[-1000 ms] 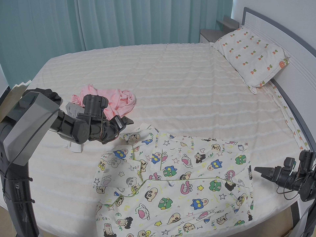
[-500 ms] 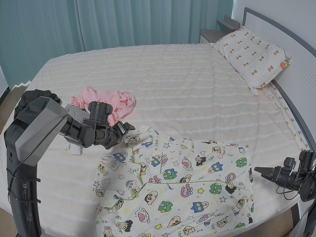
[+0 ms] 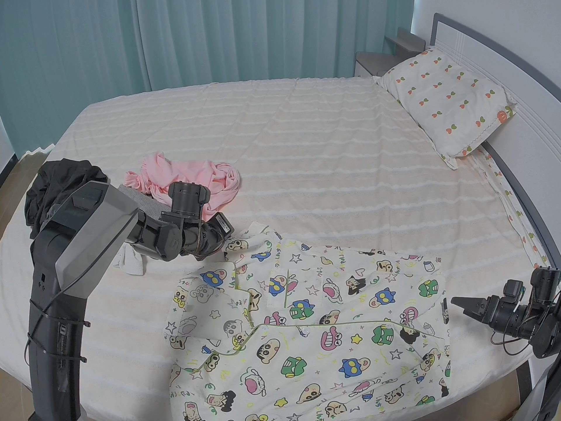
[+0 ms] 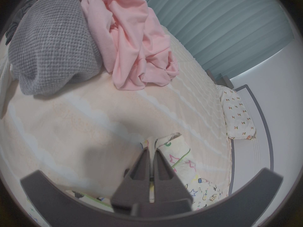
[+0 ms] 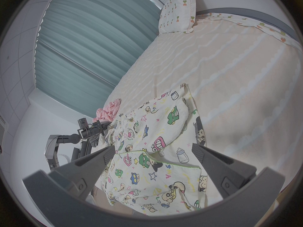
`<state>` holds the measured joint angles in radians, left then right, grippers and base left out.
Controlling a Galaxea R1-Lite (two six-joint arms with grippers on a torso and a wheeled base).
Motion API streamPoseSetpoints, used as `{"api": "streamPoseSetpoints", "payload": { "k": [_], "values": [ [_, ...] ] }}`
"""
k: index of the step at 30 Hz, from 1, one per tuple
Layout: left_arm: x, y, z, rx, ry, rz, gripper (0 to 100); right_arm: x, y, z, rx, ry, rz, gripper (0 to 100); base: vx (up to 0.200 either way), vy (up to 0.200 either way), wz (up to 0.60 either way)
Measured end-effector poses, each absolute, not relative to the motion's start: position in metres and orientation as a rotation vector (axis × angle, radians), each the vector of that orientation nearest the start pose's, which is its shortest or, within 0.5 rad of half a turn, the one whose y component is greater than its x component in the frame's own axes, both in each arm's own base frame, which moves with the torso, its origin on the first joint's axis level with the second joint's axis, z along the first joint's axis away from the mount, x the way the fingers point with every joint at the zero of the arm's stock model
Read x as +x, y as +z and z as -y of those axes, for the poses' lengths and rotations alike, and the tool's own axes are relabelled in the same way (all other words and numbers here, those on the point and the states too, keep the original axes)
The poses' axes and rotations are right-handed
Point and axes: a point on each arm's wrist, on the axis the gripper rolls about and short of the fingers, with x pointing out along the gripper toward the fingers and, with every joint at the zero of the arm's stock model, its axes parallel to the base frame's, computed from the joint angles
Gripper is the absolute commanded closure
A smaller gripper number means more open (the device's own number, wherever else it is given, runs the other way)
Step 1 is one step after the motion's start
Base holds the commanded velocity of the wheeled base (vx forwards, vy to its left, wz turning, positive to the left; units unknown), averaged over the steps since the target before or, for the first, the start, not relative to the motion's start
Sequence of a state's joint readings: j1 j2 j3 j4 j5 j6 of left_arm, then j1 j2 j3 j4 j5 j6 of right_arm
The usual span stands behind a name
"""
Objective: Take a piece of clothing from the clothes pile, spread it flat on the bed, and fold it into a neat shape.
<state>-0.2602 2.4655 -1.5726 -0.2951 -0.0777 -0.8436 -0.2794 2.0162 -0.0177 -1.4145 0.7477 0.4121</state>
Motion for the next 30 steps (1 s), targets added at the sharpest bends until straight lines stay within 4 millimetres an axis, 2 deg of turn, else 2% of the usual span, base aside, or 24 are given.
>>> {"api": "streamPoseSetpoints", "payload": {
  "k": [3, 14, 19, 26, 27, 30],
  "values": [
    [0.476, 0.048, 0.127, -0.749, -0.038, -0.65, 100, 0.202, 0.027, 0.042, 0.685, 0.346, -0.606, 0, 0.0, 0.0, 0.0],
    [0.504, 0.095, 0.134, -0.712, -0.1, -0.438, 100, 0.202, 0.027, 0.042, 0.687, 0.347, -0.61, 0, 0.0, 0.0, 0.0],
    [0.517, 0.093, 0.135, -0.683, -0.064, -0.374, 100, 0.202, 0.027, 0.042, 0.688, 0.346, -0.612, 0, 0.0, 0.0, 0.0],
    [0.527, 0.064, 0.134, -0.662, -0.009, -0.4, 100, 0.202, 0.027, 0.042, 0.688, 0.347, -0.613, 0, 0.0, 0.0, 0.0],
    [0.527, 0.061, 0.133, -0.657, 0.001, -0.413, 0, 0.202, 0.027, 0.041, 0.688, 0.347, -0.614, 0, 0.0, 0.0, 0.0],
    [0.527, 0.056, 0.133, -0.652, 0.021, -0.418, 0, 0.202, 0.026, 0.042, 0.688, 0.347, -0.615, 0, 0.0, 0.0, 0.0]
  ]
}}
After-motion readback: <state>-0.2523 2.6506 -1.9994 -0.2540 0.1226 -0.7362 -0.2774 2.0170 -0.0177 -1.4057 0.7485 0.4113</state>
